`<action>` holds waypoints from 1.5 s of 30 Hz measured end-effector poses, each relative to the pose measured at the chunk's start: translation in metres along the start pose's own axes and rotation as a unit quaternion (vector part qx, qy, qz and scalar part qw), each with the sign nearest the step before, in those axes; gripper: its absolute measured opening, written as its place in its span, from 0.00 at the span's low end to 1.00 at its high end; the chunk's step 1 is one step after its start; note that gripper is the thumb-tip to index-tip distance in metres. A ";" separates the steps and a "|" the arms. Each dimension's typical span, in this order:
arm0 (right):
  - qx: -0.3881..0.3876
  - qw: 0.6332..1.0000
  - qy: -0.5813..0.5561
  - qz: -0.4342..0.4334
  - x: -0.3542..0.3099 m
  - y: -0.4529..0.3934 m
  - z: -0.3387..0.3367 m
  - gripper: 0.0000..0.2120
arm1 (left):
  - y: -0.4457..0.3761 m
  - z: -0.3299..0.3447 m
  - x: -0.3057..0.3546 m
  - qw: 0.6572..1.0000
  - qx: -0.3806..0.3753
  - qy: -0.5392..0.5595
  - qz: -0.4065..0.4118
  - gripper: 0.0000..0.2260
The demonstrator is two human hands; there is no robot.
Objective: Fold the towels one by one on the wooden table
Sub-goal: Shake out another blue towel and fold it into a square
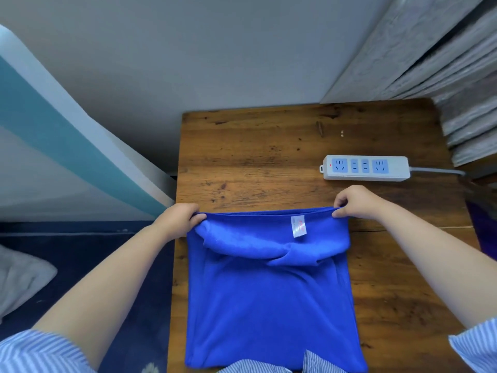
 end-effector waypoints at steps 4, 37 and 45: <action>-0.015 1.000 -0.012 0.012 -0.007 0.020 -0.008 0.05 | 0.015 -0.017 -0.001 0.999 -0.040 0.019 0.014 0.08; 0.597 0.788 -0.081 -0.128 -0.062 0.286 -0.125 0.14 | 0.211 -0.191 0.108 0.864 0.489 -0.009 0.120 0.10; 0.620 0.779 -0.094 -0.019 -0.043 0.295 -0.137 0.15 | 0.227 -0.199 0.120 0.858 0.501 -0.081 0.079 0.10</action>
Point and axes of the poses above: each hand's wrist, its own y-axis away from the middle knuckle, its own z-axis out of the palm, x = y × z, the point moved 3 cm from there along -y, towards the middle knuckle, and after that the axes turned 6 degrees about x, right-handed, at the moved point
